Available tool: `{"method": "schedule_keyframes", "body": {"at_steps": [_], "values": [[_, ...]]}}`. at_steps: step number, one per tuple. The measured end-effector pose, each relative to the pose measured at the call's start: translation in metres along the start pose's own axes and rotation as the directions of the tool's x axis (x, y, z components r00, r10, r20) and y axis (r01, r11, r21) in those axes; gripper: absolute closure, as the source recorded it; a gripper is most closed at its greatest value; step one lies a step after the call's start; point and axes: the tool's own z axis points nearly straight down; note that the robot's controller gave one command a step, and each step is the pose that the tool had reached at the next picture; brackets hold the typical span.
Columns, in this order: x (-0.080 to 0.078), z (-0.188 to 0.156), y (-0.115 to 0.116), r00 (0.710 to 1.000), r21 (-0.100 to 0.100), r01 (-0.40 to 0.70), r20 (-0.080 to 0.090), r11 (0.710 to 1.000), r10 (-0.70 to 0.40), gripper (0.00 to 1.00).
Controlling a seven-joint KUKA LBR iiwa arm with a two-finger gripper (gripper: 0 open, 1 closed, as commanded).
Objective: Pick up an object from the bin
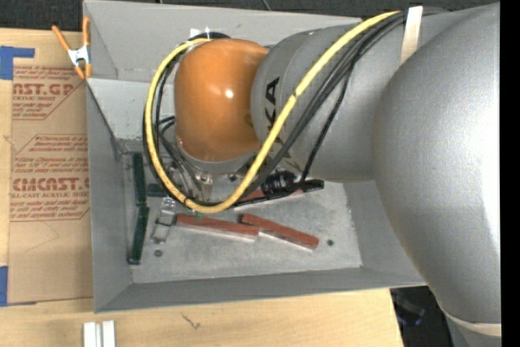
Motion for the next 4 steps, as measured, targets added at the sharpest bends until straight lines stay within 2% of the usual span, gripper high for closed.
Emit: {"method": "schedule_keyframes", "body": {"at_steps": [1,2,3,4], "values": [[-0.001,0.000,-0.002,1.000,0.002,-0.003,-0.001,1.000,0.003,0.00],[-0.013,0.043,-0.016,0.999,-0.004,-0.044,0.005,0.999,0.044,0.00],[-0.001,0.091,-0.034,0.983,0.003,-0.185,-0.001,0.983,0.185,0.00],[-0.027,0.120,-0.054,0.982,0.003,-0.187,-0.001,0.982,0.187,0.00]]}}
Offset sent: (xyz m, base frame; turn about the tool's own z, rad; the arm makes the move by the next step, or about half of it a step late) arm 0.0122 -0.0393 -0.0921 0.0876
